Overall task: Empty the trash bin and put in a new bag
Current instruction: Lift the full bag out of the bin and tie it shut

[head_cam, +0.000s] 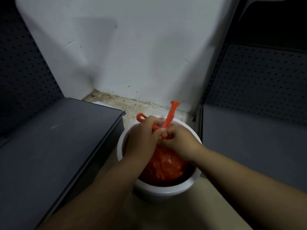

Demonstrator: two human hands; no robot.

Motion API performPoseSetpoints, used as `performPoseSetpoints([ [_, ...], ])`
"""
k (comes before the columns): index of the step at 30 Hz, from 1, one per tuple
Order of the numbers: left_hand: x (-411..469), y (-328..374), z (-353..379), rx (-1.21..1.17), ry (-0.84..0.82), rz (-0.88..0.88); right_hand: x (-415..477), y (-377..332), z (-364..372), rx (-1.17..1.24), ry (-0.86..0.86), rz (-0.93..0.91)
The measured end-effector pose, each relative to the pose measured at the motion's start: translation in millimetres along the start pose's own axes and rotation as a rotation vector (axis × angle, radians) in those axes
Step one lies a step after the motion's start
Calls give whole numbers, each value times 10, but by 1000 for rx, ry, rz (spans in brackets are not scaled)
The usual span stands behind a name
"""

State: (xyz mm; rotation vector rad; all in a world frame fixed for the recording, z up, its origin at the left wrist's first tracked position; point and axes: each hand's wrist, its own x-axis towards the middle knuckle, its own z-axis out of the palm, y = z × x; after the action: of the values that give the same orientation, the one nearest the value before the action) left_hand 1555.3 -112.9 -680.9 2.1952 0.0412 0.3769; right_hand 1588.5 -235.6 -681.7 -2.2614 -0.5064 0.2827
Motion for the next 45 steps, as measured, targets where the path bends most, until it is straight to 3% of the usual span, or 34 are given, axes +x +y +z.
performPoseSetpoints([
  [5,-11,-25,-42,159,-14,69,34,-21,-57,-182,7,0],
  [11,40,42,-200,424,-332,272,53,-76,-143,-247,51,-38],
  [13,86,28,-211,406,-399,136,44,-79,-149,-283,99,-76],
  [17,90,-14,-186,2,-542,-249,-87,-51,-132,-384,154,-235],
  [19,73,-31,-190,-163,-507,-350,-172,-52,-102,-428,154,-329],
  [22,85,-46,-161,-194,-444,-384,-206,-57,-89,-470,175,-361],
  [28,127,-58,-221,-20,-456,-233,-161,19,-47,-587,192,-380],
  [32,184,-95,-305,339,-452,23,-175,67,10,-619,141,-365],
  [35,192,-89,-326,480,-427,95,-199,92,30,-632,74,-327],
  [39,201,-104,-369,594,-382,142,-196,190,7,-697,-39,-204],
  [45,96,-96,-338,598,-312,259,-183,269,-47,-610,-120,-53],
])
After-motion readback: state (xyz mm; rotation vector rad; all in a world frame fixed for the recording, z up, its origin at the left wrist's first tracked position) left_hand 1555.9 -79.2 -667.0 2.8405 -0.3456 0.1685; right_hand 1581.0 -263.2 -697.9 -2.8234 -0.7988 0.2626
